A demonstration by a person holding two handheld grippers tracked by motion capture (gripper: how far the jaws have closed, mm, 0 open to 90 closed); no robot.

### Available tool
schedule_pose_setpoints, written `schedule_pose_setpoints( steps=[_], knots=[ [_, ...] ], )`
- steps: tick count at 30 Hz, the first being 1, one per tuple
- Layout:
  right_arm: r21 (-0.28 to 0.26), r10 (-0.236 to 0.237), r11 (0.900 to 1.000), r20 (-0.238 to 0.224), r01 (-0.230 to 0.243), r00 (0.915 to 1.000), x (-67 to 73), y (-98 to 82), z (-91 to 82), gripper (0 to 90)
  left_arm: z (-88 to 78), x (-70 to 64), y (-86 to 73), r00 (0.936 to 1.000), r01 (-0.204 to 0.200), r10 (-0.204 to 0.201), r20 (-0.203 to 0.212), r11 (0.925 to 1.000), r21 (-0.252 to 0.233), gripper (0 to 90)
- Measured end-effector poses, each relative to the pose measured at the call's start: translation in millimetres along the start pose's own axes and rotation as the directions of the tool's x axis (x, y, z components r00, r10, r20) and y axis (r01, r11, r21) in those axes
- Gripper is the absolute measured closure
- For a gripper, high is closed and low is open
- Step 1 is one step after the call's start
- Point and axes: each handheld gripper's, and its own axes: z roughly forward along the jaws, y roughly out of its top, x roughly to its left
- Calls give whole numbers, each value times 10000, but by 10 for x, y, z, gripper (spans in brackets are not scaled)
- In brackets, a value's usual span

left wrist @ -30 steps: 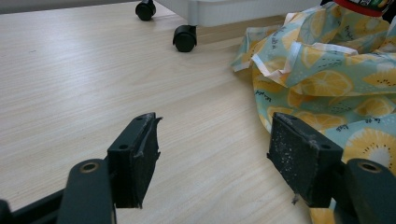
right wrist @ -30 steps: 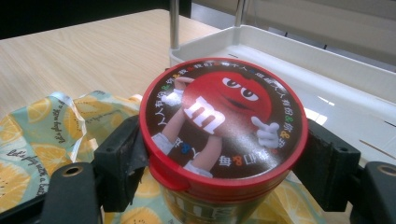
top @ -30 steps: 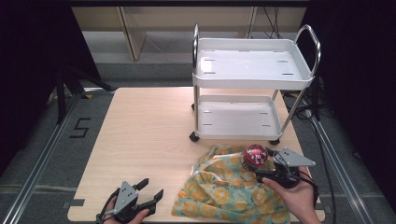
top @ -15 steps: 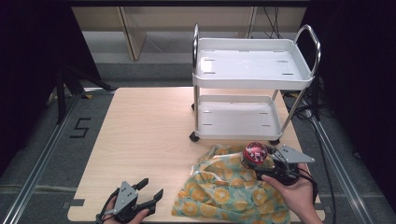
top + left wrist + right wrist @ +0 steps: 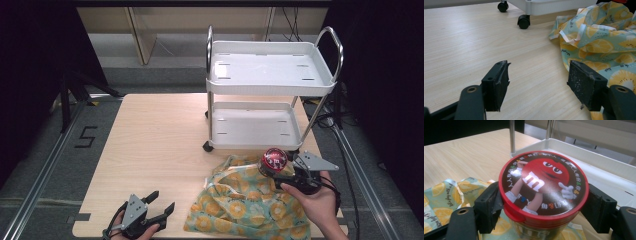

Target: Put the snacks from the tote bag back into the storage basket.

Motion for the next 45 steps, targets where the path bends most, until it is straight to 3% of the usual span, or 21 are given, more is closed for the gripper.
schedule_pose_setpoints(
  steps=[1,2,5,7,11,13,14,15,16,18,20,22,24,27,28,29,31,32,45],
  knots=[
    [-61,-182,9998,2,182,9998,-17,7,8,261,-3,3,0,10000,-54,55,-18,10000,42,325],
    [1,116,9999,-4,-116,9999,2,9,5,261,-1,2,1,10000,-46,46,-4,10000,7,325],
    [-113,-165,9998,-58,165,9998,-26,25,22,261,-7,13,4,9998,-216,216,5,9997,81,325],
    [-36,84,10000,-23,-84,10000,-8,29,20,261,-6,11,4,9998,-193,193,11,9998,43,325],
    [-282,-132,9995,77,134,9999,-27,36,45,261,-9,7,6,9998,-191,191,-15,9998,58,325],
    [-21,61,10000,-40,-61,10000,-19,45,29,261,-9,7,6,9998,-193,193,-15,9998,54,325],
    [-165,-248,9996,7,248,9997,-48,51,39,261,-9,4,5,9999,-157,157,-22,9999,58,325],
    [-244,-271,9993,27,271,9996,-52,53,46,261,-9,5,6,9998,-180,180,-19,9998,50,326],
    [-92,82,9999,-23,-82,10000,-27,53,38,261,-9,6,6,9998,-190,190,-19,9998,48,326],
    [-150,-65,9999,-31,64,10000,-42,59,45,261,-8,-7,2,10000,49,-49,-42,10000,44,326],
    [-250,-150,9996,-18,149,9999,-52,63,55,261,-8,-8,2,10000,42,-41,-62,10000,89,325],
    [-65,211,9998,17,-210,9998,-34,66,38,261,-6,-9,2,10000,51,-51,-51,10000,33,326],
    [-191,-48,9998,18,48,10000,-59,74,54,261,-4,-9,0,10000,63,-63,-36,10000,-9,325],
    [-254,209,9995,101,-206,9997,-41,78,58,261,-3,-5,1,10000,22,-22,32,10000,-40,326],
    [-230,-86,9997,85,88,9999,-66,86,56,261,-5,-6,1,10000,8,-8,12,10000,-38,326],
    [-200,204,9996,69,-202,9998,-49,88,56,261,-7,-6,2,10000,-14,15,13,10000,-30,326],
    [-470,-87,9988,212,97,9997,-75,93,74,261,-8,-7,3,10000,-27,27,7,10000,-30,326],
    [-328,233,9992,148,-228,9996,-56,95,66,261,-10,-1,8,9998,-176,176,25,9998,-42,326],
    [-318,75,9995,137,-70,9999,-85,140,65,261,-11,-3,9,9998,-214,214,9,9998,-54,327]
  ],
)
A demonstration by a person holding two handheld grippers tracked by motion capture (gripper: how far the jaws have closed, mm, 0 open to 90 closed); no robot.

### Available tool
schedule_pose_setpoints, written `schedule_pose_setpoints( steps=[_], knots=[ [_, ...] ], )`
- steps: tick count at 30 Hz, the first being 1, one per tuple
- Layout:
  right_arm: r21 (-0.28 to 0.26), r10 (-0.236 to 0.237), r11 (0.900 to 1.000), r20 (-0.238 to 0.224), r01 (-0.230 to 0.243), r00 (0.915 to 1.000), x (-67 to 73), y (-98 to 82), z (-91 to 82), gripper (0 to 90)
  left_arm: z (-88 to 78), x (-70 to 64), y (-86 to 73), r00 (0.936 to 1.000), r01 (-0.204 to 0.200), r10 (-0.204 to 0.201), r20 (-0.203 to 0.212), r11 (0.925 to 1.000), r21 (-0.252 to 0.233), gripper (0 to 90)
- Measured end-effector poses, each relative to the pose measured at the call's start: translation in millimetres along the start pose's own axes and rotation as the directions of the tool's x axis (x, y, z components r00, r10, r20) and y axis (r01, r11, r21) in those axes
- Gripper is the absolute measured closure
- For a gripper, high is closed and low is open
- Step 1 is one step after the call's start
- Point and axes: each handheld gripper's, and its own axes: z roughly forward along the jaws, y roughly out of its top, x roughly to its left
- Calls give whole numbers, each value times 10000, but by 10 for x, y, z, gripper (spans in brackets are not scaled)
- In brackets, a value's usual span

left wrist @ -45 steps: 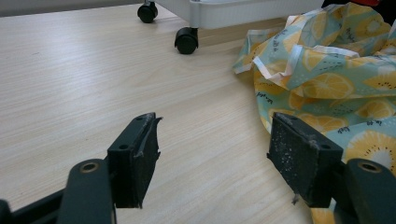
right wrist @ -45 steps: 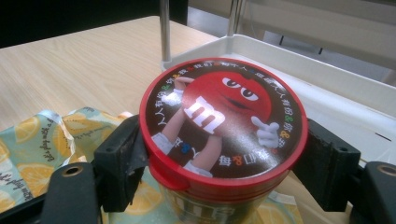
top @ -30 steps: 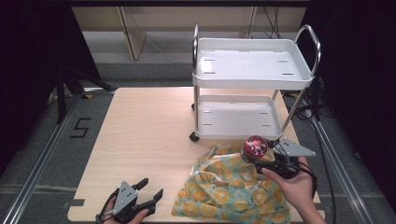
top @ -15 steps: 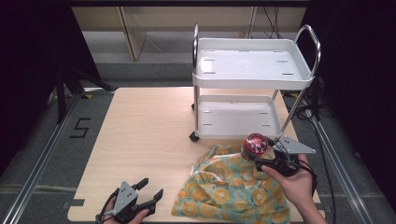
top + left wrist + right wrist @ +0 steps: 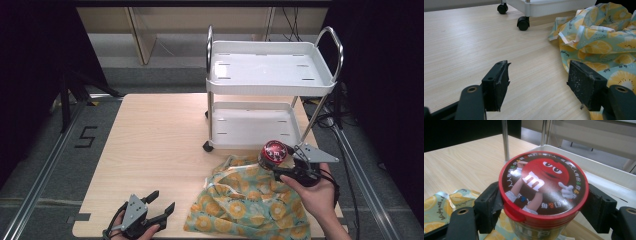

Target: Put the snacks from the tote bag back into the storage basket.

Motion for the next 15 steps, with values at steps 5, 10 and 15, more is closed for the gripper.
schedule_pose_setpoints(
  steps=[5,10,15],
  knots=[
    [94,70,9999,-31,-69,10000,-3,15,9,261,-3,1,1,10000,-19,19,-11,10000,18,328],
    [-122,119,9999,92,-118,9999,-5,29,42,261,-4,6,3,10000,-80,80,-4,10000,14,328],
    [-133,129,9998,135,-127,9998,-12,46,56,261,-9,5,5,10000,-66,66,-44,10000,-14,328]
  ],
)
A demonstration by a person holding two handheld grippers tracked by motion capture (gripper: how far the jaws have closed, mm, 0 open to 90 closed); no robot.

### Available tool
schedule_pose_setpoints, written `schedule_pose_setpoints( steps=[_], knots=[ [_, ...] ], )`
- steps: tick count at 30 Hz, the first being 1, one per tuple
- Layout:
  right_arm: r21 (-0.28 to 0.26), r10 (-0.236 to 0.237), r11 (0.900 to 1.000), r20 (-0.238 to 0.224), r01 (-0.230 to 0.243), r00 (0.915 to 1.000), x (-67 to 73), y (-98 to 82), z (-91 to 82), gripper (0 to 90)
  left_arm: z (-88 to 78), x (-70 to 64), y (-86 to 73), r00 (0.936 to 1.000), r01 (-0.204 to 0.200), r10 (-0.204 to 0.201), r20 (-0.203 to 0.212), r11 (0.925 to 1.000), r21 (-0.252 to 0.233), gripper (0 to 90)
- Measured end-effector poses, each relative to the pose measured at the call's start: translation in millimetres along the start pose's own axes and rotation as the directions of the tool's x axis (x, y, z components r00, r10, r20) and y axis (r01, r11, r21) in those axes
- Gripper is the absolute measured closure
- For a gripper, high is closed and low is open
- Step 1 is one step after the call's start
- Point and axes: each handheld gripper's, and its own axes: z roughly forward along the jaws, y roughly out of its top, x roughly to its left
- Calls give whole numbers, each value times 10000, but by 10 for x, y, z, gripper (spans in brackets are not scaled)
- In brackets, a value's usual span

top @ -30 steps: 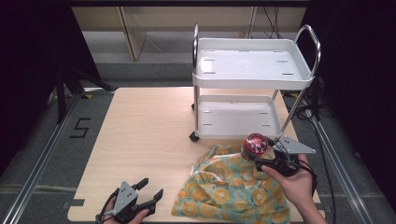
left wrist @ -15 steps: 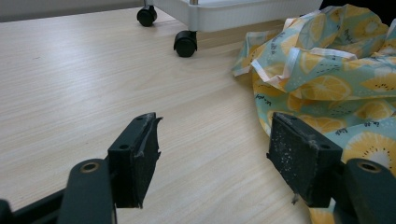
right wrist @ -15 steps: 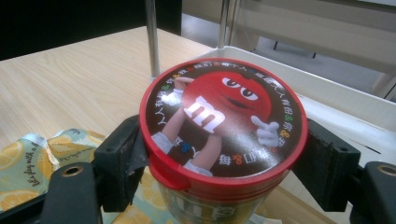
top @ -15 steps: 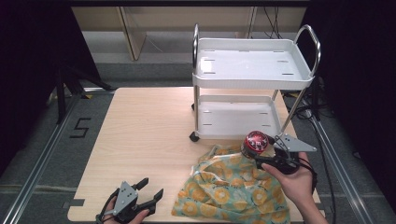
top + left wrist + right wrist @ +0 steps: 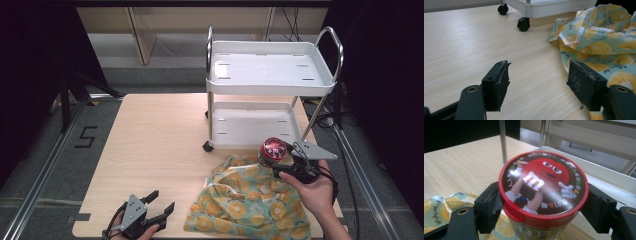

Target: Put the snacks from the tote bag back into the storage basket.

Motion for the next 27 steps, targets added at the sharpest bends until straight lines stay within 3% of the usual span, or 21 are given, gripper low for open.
schedule_pose_setpoints(
  steps=[1,2,4,6,9,10,12,15,18,19,27],
  knots=[
    [4,71,10000,-33,-71,10000,3,4,1,261,2,0,0,10000,2,-2,12,10000,8,328],
    [-184,-346,9992,45,346,9994,-27,8,16,261,7,-3,0,10000,36,-36,24,10000,-23,328],
    [145,-113,9998,-89,114,9999,-13,15,3,261,10,-6,0,10000,60,-60,30,10000,-49,328],
    [119,-24,9999,-70,25,10000,-8,16,9,261,9,-6,0,10000,41,-41,32,10000,-42,328],
    [112,-203,9997,-100,204,9997,-31,26,15,261,1,1,0,10000,6,-6,9,10000,0,328],
    [106,-48,9999,-80,48,10000,-17,25,16,261,3,4,0,10000,-5,5,36,10000,9,328],
    [9,-326,9995,-101,326,9994,-39,32,24,261,9,-5,0,10000,73,-73,28,10000,-57,328],
    [63,6,10000,-113,-5,9999,-20,31,28,261,2,-1,1,10000,9,-9,-7,10000,-10,328],
    [86,16,10000,-67,-16,10000,-32,38,29,261,-1,-4,0,9999,86,-86,-52,10000,-43,328],
    [-7,-185,9998,-77,185,9998,-48,40,40,261,0,-5,0,9999,97,-97,-54,9999,-56,328],
    [16,71,10000,37,-71,10000,-52,42,56,261,1,-5,1,9999,96,-96,-49,9999,-78,328]
  ],
)
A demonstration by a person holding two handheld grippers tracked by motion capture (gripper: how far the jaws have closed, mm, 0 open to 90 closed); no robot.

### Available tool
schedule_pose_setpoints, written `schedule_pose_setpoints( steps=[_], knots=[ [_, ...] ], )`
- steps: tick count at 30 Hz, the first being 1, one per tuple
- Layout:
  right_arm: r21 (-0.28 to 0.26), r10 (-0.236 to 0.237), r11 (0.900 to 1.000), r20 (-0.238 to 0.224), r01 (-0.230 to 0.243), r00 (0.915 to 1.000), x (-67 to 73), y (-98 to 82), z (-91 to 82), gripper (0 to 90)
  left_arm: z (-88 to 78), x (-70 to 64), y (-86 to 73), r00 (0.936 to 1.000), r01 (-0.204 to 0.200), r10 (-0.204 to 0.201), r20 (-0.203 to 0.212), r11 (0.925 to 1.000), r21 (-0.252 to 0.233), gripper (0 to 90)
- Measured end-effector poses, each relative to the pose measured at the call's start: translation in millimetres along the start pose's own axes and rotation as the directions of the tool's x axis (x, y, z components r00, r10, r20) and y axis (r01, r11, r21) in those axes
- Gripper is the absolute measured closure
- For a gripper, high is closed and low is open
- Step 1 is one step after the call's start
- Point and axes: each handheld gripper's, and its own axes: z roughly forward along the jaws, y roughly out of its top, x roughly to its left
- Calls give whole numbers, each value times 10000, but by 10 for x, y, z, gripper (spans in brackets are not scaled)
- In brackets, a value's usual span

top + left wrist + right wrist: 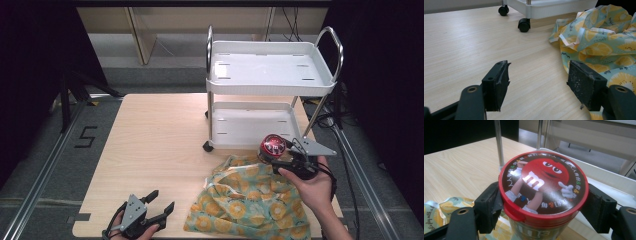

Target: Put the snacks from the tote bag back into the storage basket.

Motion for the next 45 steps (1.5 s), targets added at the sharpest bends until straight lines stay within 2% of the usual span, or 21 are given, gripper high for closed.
schedule_pose_setpoints(
  steps=[3,4,6,8,11,15,19,21,22,23,25,27,32,33,36,38,39,40,42,43,45],
  knots=[
    [-84,-73,9999,-51,72,10000,-15,14,16,261,0,-1,0,10000,-6,6,3,10000,1,328],
    [-57,78,10000,26,-78,10000,2,15,15,261,-2,0,0,10000,-14,14,-2,10000,4,328],
    [-190,-254,9995,69,256,9997,-22,23,31,261,-1,6,-1,10000,-38,38,51,10000,-36,329],
    [-85,32,10000,10,-32,10000,0,24,32,261,-1,7,0,10000,-40,40,50,10000,-52,329],
    [-35,-312,9995,-25,312,9995,-33,42,37,261,-3,7,2,10000,-64,64,58,10000,-70,329],
    [75,-68,9999,-42,68,10000,-17,42,39,261,-7,8,7,9999,-118,118,56,9999,-63,328],
    [-48,32,10000,29,-32,10000,-15,37,61,261,0,6,4,10000,-51,52,62,9999,-100,329],
    [-40,-224,9997,-7,224,9997,-40,45,66,261,-1,10,5,9999,-117,118,82,9999,-107,329],
    [-46,-132,9999,6,132,9999,-33,44,70,261,-2,9,4,9999,-87,87,71,9999,-98,329],
    [-124,-321,9994,32,321,9995,-47,48,76,261,-3,9,3,10000,-60,61,56,10000,-79,329],
    [-16,0,10000,-22,0,10000,-23,45,76,261,-1,9,2,10000,-48,49,62,10000,-78,328],
    [-133,81,9999,79,-79,9999,-16,40,89,261,-1,8,3,10000,-44,45,67,9999,-96,329],
    [-133,10,9999,68,-9,10000,-28,51,101,261,1,7,2,10000,-40,41,55,10000,-82,329],
    [15,-152,9999,-68,152,9999,-45,60,98,261,2,6,3,10000,-27,27,52,10000,-96,329],
    [-170,-154,9997,78,155,9999,-49,60,106,261,-1,9,4,10000,-49,49,40,9999,-89,329],
    [1,123,9999,35,-123,9999,-30,59,99,261,-1,8,4,10000,-60,60,30,9999,-89,329],
    [-56,94,9999,61,-94,9999,-36,59,104,261,1,7,3,10000,-34,35,39,9999,-96,329],
    [-126,-216,9997,45,216,9998,-62,66,110,261,1,8,3,10000,-34,34,39,10000,-93,329],
    [-67,-152,9999,-43,152,9999,-62,70,117,261,2,9,4,10000,-22,23,36,9999,-98,329],
    [-42,64,10000,58,-64,10000,-43,68,118,261,3,8,3,10000,-12,12,35,9999,-101,329],
    [-63,11,10000,51,-11,10000,-52,74,129,261,3,8,3,10000,-6,6,38,9999,-106,329]
  ],
)
